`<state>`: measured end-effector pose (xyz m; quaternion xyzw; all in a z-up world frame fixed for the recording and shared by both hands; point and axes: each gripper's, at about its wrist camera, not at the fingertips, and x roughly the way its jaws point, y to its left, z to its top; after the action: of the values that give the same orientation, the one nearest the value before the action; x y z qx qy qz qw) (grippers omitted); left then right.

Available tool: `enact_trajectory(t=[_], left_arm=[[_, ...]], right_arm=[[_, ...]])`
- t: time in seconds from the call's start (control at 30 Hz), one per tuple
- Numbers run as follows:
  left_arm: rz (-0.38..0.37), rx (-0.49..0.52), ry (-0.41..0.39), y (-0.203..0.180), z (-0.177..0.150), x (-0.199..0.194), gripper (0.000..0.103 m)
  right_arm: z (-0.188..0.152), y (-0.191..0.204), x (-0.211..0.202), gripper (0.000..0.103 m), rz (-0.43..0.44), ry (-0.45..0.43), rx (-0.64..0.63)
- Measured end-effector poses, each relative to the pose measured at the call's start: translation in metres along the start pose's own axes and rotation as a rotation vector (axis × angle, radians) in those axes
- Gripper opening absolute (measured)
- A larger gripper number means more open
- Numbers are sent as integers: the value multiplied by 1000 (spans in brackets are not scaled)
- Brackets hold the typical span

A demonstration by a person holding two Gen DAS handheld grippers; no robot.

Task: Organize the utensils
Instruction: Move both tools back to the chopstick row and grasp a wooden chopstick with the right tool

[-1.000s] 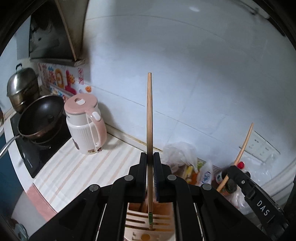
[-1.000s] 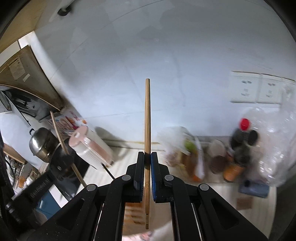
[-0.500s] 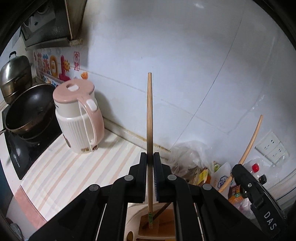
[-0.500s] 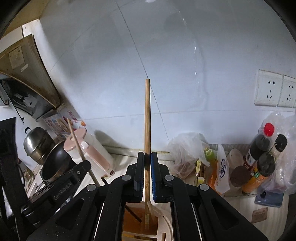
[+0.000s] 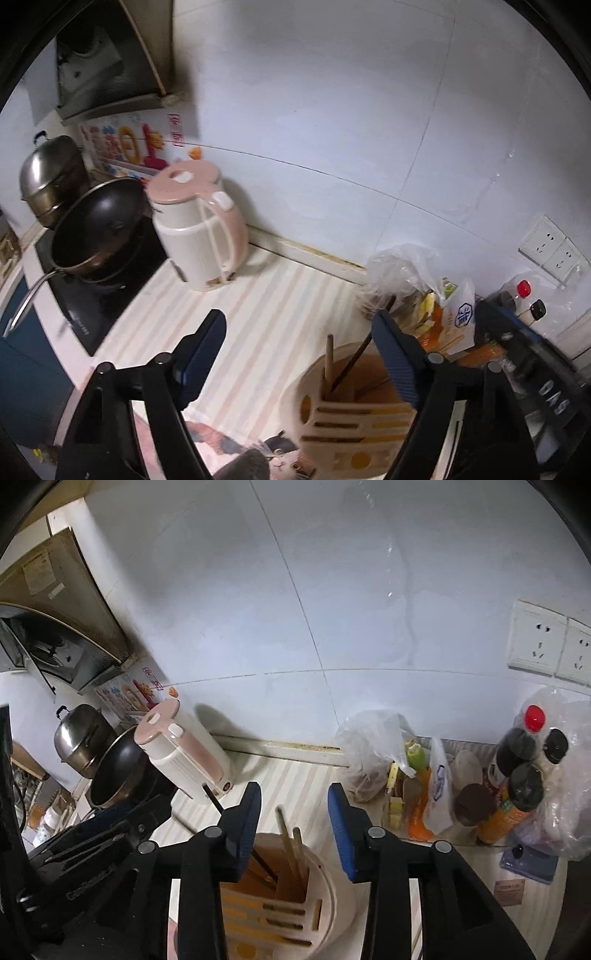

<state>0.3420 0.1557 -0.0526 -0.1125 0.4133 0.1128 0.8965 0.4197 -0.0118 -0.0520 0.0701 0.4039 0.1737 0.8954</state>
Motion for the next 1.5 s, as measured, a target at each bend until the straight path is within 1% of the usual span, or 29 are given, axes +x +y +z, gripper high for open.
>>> enact_trajectory(t=[0.07, 0.1, 0.13, 0.2, 0.27, 0.33, 0.37, 0.43, 0.57, 0.63, 0.67, 0.87, 0.9, 0.93, 0.97, 1.1, 1.13, 1.2, 1.23, 1.27, 1.3, 1.33, 1.4, 1.47, 1.5], left_arm=[[26, 8, 14, 2, -5, -4, 97], [40, 17, 10, 2, -9, -7, 101], [51, 22, 3, 2, -12, -9, 103], [72, 31, -3, 1, -21, -14, 103], [76, 31, -4, 0, -30, -18, 103], [64, 32, -3, -4, -43, -24, 103], [56, 34, 1, -7, -48, -26, 103], [32, 41, 21, -16, -65, -28, 103], [10, 101, 77, -44, -98, -23, 103], [-19, 134, 117, -60, -117, -15, 103], [-24, 153, 138, -69, -126, -10, 103], [-41, 279, 246, -118, -183, 25, 103], [-42, 295, 263, -124, -190, 32, 103], [-44, 312, 281, -131, -198, 41, 102], [-46, 323, 297, -136, -204, 47, 102], [-61, 354, 366, -156, -223, 72, 102], [-74, 363, 384, -160, -227, 78, 101], [-94, 373, 426, -167, -233, 90, 95], [-104, 379, 448, -171, -236, 97, 87], [-113, 386, 467, -175, -239, 102, 81], [-117, 390, 487, -179, -242, 109, 77], [-122, 393, 502, -181, -244, 114, 72], [-143, 385, 550, -185, -248, 127, 66], [-167, 364, 604, -187, -253, 141, 51], [-173, 356, 627, -188, -255, 148, 47]], right_arm=[[0, -3, -12, 45, -9, -9, 8], [-1, -4, -19, 50, -10, -16, 10], [-4, -5, -27, 56, -29, -26, 8], [-8, -10, -40, 62, -46, -41, 11], [-12, -15, -53, 68, -68, -45, 19], [-19, -24, -67, 79, -88, -55, 33], [-25, -30, -75, 81, -104, -61, 39], [-38, -44, -90, 89, -129, -73, 55], [-63, -76, -104, 90, -194, -37, 83], [-80, -98, -107, 90, -230, 0, 105], [-90, -111, -107, 89, -256, 25, 117], [-143, -178, -97, 89, -346, 162, 186], [-153, -191, -92, 87, -359, 193, 202], [-159, -199, -88, 82, -360, 216, 215], [-168, -209, -84, 79, -363, 243, 229], [-195, -242, -69, 65, -379, 329, 273], [-202, -248, -64, 61, -385, 348, 279], [-211, -259, -58, 56, -386, 379, 297], [-213, -263, -54, 52, -388, 392, 300], [-216, -267, -49, 50, -393, 406, 304], [-222, -272, -45, 48, -391, 424, 309], [-224, -276, -40, 42, -389, 437, 314], [-230, -281, -32, 34, -392, 461, 319], [-234, -285, -25, 28, -389, 484, 326], [-236, -287, -22, 25, -387, 490, 327]])
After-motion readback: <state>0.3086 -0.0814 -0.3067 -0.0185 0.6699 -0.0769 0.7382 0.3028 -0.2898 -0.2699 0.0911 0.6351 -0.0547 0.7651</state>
